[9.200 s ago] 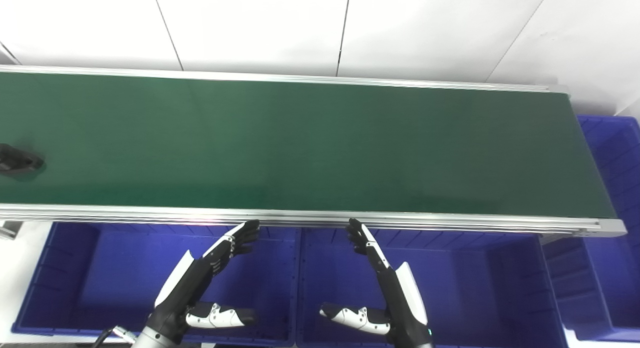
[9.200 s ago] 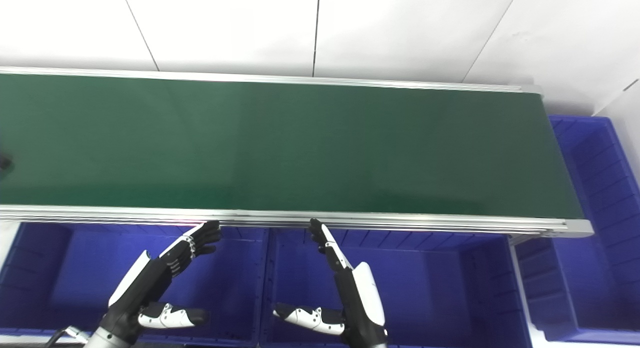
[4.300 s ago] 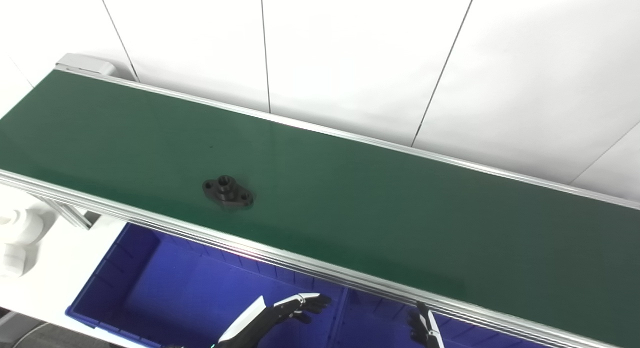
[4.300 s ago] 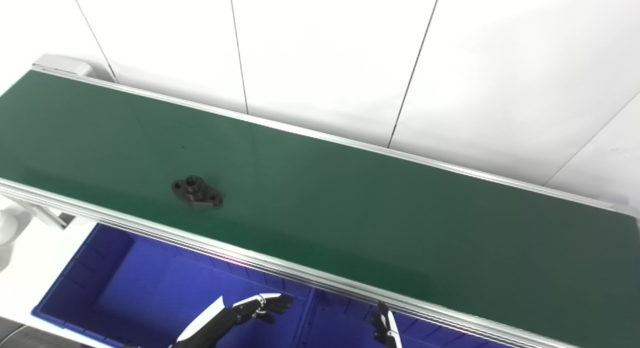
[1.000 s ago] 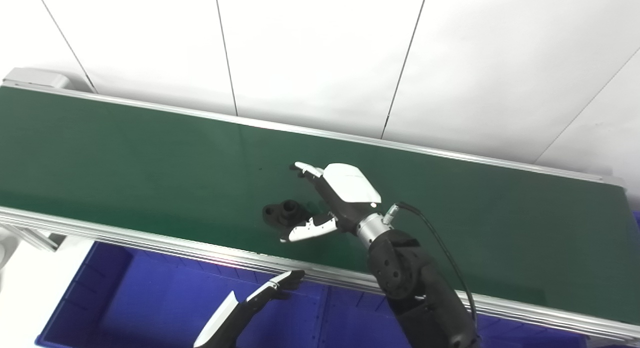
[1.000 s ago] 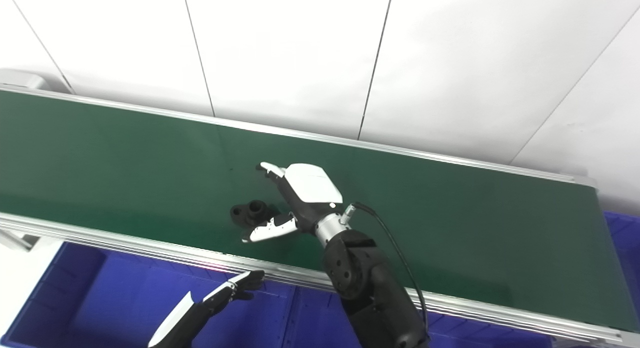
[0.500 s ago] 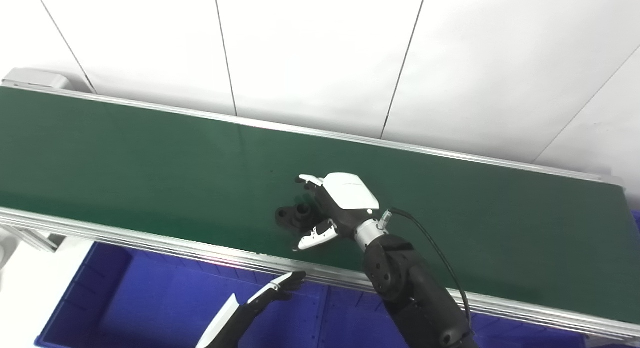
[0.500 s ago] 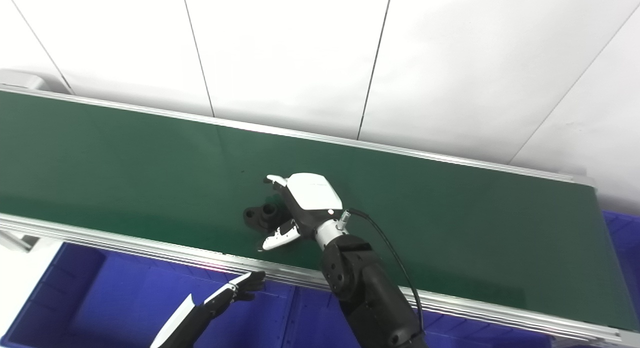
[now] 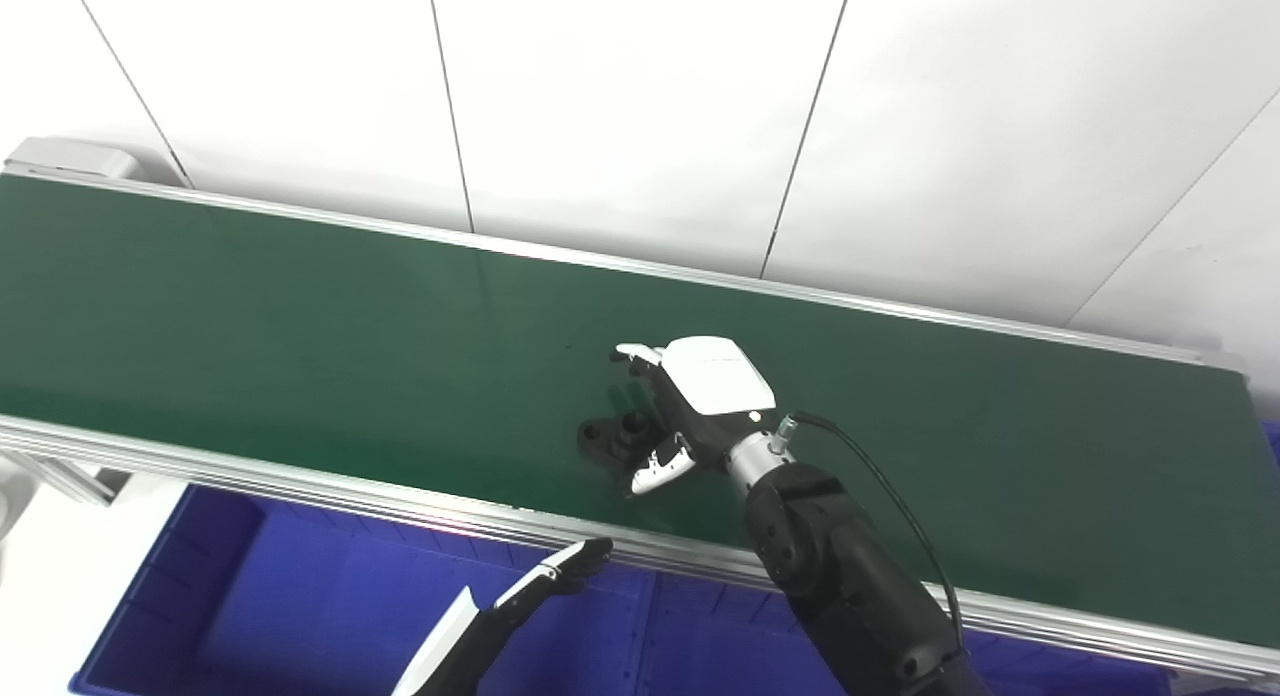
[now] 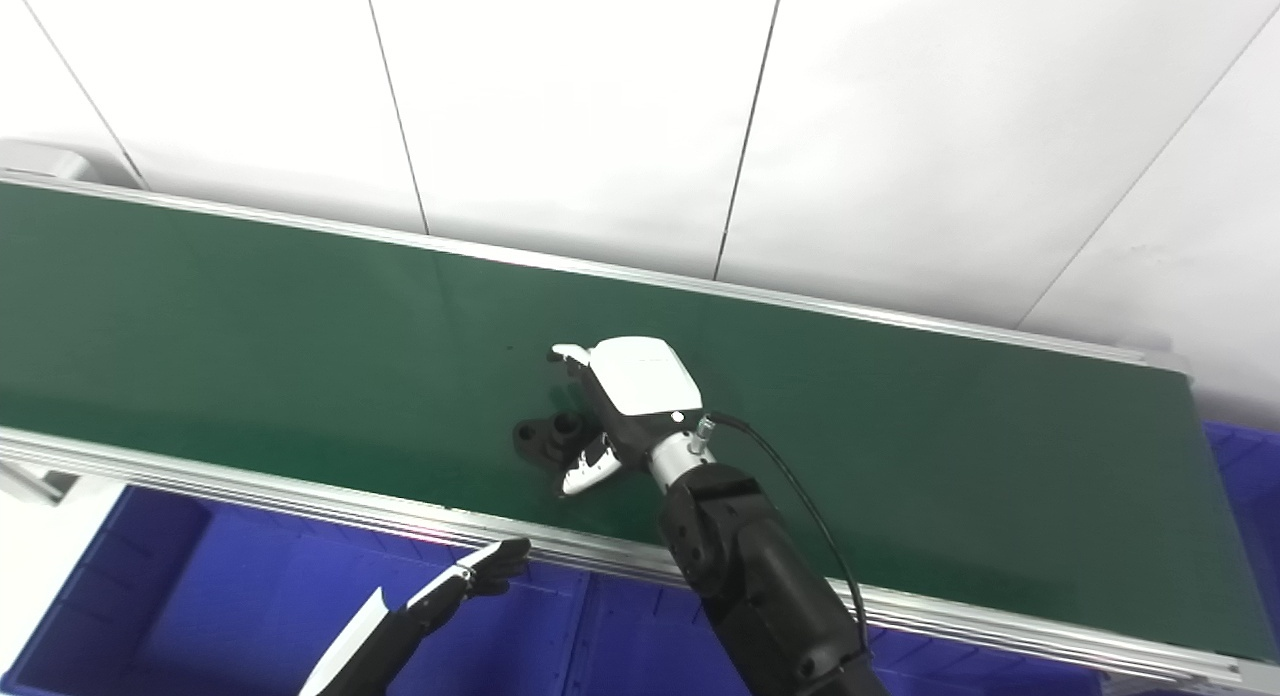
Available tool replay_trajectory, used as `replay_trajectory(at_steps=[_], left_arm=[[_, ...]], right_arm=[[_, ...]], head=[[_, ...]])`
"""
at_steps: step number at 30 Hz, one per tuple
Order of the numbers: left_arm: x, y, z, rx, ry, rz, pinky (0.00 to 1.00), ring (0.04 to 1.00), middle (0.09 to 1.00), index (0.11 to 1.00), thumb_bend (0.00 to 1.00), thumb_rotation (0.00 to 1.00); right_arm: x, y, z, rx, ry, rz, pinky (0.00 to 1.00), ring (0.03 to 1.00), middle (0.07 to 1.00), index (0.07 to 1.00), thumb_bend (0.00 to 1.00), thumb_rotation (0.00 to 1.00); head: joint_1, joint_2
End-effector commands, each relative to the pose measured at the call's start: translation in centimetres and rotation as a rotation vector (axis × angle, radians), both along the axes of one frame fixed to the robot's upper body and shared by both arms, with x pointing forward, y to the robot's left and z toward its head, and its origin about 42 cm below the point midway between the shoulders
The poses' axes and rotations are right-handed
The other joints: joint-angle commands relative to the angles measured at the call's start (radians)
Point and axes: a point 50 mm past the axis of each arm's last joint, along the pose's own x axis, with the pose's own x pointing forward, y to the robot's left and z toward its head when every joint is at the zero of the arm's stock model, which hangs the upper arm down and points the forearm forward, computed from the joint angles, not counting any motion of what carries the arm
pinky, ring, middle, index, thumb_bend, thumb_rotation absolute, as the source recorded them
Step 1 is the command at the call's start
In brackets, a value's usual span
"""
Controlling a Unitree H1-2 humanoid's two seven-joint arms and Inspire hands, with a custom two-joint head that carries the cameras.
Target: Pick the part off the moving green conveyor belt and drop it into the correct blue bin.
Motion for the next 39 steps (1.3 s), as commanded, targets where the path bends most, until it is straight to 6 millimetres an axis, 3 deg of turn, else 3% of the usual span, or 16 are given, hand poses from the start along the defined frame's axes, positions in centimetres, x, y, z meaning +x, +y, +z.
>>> replay_trajectory(at_steps=[1,2,4,24,32,39], left_arm=[[-0.4,0.0,0.8,-0.032,-0.035,-0.002,0.84,0.884,0.905,0.91,0.78,0.55],[-0.4,0.0,0.9,-0.035,-0.033,-0.002,0.85,0.885,0.906,0.911,0.79,0.55],[-0.5,0.0,1.0,-0.034,-0.037,0.001,0.85,0.888,0.908,0.912,0.78,0.55],[-0.4,0.1,1.6,-0.04,-0.052,0.006,0.84,0.88,0.902,0.909,0.78,0.56],[-0.7,0.1,1.8,-0.044,-0.048,0.001,0.85,0.885,0.904,0.911,0.78,0.55],[-0.8,0.3,1.9,-0.049,-0.04,-0.001,0.85,0.885,0.901,0.91,0.77,0.54]], right_arm=[[-0.7,0.0,-0.7,-0.036,0.031,0.055,0.22,0.28,0.476,0.69,0.56,0.0],[-0.9,0.0,-0.8,-0.043,0.038,0.063,0.2,0.26,0.473,0.595,0.54,0.0],[-1.2,-0.1,-0.9,-0.064,0.051,0.072,0.14,0.208,0.47,0.507,0.53,0.0],[-3.1,-0.1,-0.9,-0.102,0.02,0.114,0.1,0.162,0.469,0.484,0.53,0.0],[-4.1,-1.3,3.3,0.043,-0.032,0.052,0.13,0.194,0.469,0.492,0.53,0.0],[-5.4,-4.8,8.5,0.19,-0.083,-0.04,0.12,0.176,0.469,0.492,0.53,0.0]], head=[[0.001,0.005],[0.001,0.007],[0.001,0.007],[-0.004,0.032],[-0.01,0.045],[-0.02,0.057]])
